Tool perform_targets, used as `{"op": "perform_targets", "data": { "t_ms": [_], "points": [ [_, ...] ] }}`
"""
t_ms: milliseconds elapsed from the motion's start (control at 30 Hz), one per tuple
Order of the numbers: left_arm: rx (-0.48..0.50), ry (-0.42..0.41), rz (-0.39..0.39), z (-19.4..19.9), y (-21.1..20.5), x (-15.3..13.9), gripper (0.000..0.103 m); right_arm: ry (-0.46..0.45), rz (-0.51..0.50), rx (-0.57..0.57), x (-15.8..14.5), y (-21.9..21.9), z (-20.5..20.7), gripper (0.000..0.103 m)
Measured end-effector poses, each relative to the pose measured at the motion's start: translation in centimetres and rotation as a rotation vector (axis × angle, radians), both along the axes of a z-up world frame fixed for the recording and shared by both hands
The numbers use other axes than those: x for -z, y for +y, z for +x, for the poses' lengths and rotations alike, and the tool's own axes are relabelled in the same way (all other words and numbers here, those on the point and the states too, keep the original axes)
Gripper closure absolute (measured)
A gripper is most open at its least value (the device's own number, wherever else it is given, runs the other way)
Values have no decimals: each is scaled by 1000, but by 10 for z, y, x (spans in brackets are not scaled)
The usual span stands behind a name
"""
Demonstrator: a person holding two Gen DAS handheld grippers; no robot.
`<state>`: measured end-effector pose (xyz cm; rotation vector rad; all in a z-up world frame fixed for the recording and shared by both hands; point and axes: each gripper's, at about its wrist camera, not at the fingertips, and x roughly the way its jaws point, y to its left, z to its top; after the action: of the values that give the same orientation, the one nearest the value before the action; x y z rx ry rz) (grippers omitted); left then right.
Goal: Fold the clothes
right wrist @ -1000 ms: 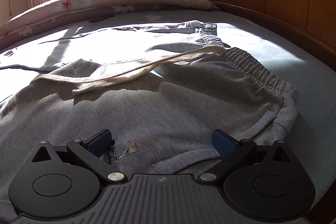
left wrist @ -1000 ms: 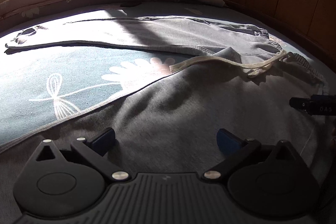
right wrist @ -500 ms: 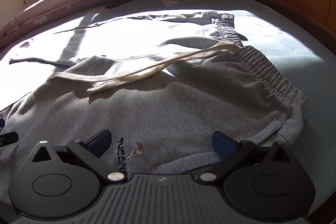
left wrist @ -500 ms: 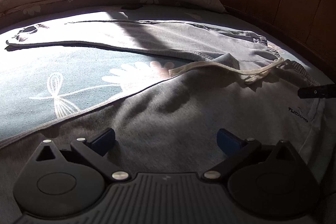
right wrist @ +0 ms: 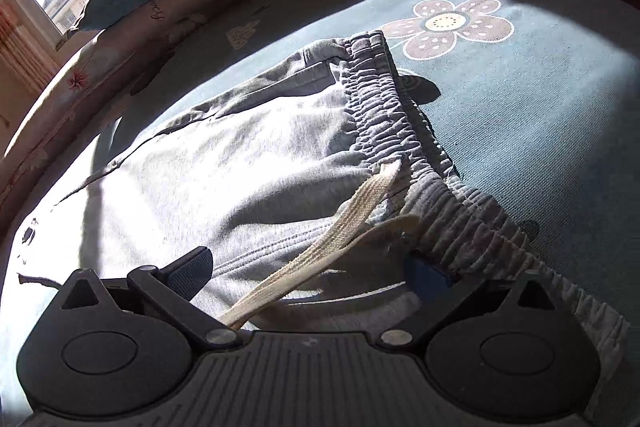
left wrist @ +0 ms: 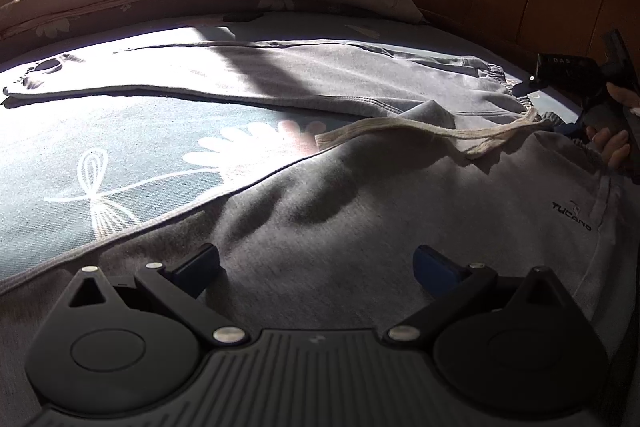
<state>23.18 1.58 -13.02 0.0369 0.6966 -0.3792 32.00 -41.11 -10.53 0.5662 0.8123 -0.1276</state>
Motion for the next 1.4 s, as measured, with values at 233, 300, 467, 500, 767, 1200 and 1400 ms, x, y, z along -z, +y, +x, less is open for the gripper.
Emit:
{"op": "perform_targets", "data": {
  "t_ms": [233, 300, 467, 500, 767, 1200, 1400],
  "points": [
    [11, -7, 31, -1, -3, 0, 1, -92, 40, 11, 7, -13, 2, 0],
    [9, -4, 21, 0, -1, 0, 1, -98, 12, 0, -3, -8, -4, 0],
    [3, -1, 10, -1, 1, -2, 1, -129, -42, -54, -18, 5, -29, 0],
    [1, 2, 7, -1, 1, -2, 1, -108, -60, -61, -15, 7, -30, 0],
    [17, -11, -115, -9, 13, -23, 1, -110, -38, -81, -35, 26, -30, 0],
    [-1, 48, -145, -4, 18, -19, 1, -74, 107, -543, -14, 191, 11, 0],
    [-15, 61, -159, -3, 20, -19, 1, -64, 103, -501, 1, 196, 29, 0]
  ]
}}
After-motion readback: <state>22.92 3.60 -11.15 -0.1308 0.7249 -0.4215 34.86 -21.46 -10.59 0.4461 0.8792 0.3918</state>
